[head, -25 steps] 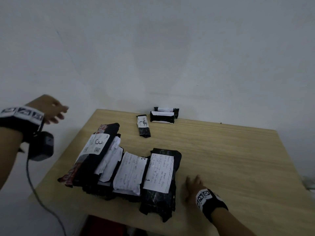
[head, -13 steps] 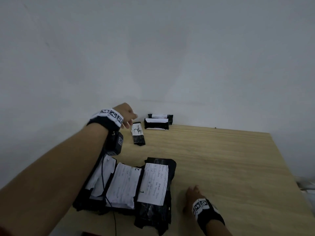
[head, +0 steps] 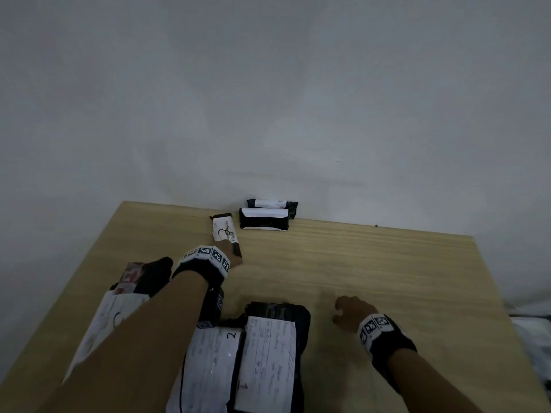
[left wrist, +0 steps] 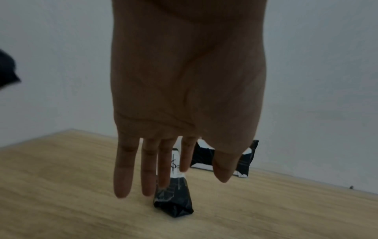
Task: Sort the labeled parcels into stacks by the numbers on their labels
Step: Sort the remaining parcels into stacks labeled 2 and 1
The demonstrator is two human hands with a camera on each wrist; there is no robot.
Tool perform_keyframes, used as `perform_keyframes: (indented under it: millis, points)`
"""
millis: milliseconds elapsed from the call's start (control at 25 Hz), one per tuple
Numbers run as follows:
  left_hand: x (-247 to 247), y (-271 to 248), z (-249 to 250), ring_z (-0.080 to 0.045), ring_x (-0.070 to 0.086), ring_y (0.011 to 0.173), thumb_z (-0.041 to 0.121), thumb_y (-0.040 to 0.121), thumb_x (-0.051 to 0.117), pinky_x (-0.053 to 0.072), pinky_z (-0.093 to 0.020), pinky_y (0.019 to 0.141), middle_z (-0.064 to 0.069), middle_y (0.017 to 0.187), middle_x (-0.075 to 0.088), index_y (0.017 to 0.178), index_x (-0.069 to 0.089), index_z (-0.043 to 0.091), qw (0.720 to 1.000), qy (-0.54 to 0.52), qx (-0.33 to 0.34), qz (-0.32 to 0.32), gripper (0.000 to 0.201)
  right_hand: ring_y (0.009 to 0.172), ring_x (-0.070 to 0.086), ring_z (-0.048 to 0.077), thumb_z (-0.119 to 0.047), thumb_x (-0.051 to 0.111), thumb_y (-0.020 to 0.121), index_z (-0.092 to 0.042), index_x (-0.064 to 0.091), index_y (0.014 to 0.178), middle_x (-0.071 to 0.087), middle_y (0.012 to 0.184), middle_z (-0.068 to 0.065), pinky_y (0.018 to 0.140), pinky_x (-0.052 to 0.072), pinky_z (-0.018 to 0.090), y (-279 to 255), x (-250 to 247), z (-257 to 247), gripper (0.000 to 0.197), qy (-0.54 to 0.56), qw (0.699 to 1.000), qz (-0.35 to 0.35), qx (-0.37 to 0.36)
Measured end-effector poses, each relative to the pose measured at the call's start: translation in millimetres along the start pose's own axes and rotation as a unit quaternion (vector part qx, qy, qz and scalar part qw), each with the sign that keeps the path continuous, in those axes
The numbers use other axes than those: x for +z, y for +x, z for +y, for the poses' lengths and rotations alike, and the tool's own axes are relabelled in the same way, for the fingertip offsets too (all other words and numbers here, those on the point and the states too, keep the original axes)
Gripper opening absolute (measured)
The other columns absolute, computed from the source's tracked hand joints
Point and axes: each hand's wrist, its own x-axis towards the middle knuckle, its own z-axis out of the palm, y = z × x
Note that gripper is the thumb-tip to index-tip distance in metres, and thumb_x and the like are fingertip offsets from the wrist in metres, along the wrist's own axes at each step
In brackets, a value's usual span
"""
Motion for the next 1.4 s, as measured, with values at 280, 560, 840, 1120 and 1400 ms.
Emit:
perform_keyframes:
  millis: [280, 560, 840, 1120, 1400]
  points:
    - [21, -33, -28, -0.035, 0.054, 0.117, 0.034, 0.087, 0.061, 0.045, -0.040, 0.097, -0.020, 0.128, 0.053, 0.130, 0.045, -0.001, 0.982, -0.048, -0.094, 0.157, 0.057, 0.125, 0.048, 0.031, -0.035, 0.052, 0.093, -0.017, 0.040, 0.141, 0.046, 0.139, 0.011, 0.100, 0.040, 0.042, -15, -56, -69, 0.052, 0.041, 0.967, 0.232, -0.093]
    - [3, -66, 13, -0.036, 0.052, 0.113, 0.035, 0.076, 0.072, 0.043, -0.043, 0.093, -0.021, 0.126, 0.049, 0.127, 0.037, -0.003, 0.955, -0.126, -0.097, 0.249, 0.073, 0.139, 0.034, 0.029, -0.025, 0.060, 0.085, -0.014, 0.034, 0.147, 0.032, 0.155, 0.008, 0.107, 0.034, 0.047, -58, -118, -105, 0.069, 0.075, 0.876, 0.438, -0.187]
    - [1, -104, 20, -0.034, 0.056, 0.104, 0.031, 0.067, 0.081, 0.052, -0.042, 0.080, -0.020, 0.123, 0.045, 0.127, 0.033, 0.000, 0.944, -0.163, -0.046, 0.282, 0.082, 0.111, 0.047, 0.032, -0.049, 0.067, 0.077, -0.016, 0.043, 0.136, 0.050, 0.123, 0.013, 0.093, 0.035, 0.046, -91, -139, -108, 0.071, -0.054, 0.844, 0.523, -0.107]
    - [16, -106, 0, -0.035, 0.063, 0.090, 0.020, 0.070, 0.074, 0.053, -0.036, 0.069, -0.022, 0.113, 0.057, 0.143, 0.016, 0.005, 0.943, -0.190, 0.009, 0.273, 0.094, 0.131, 0.043, 0.038, -0.015, 0.079, 0.070, -0.006, 0.047, 0.130, 0.043, 0.141, 0.021, 0.103, 0.040, 0.049, -68, -64, -79, 0.069, -0.094, 0.864, 0.463, -0.172]
    - [14, -122, -36, -0.030, 0.065, 0.078, 0.021, 0.069, 0.075, 0.053, -0.032, 0.064, -0.011, 0.102, 0.065, 0.146, 0.003, 0.003, 0.939, -0.211, 0.013, 0.273, 0.107, 0.118, 0.053, 0.026, -0.067, 0.061, 0.078, -0.018, 0.041, 0.135, 0.049, 0.135, 0.005, 0.096, 0.040, 0.040, -51, -5, -71, 0.077, -0.041, 0.930, 0.306, -0.201]
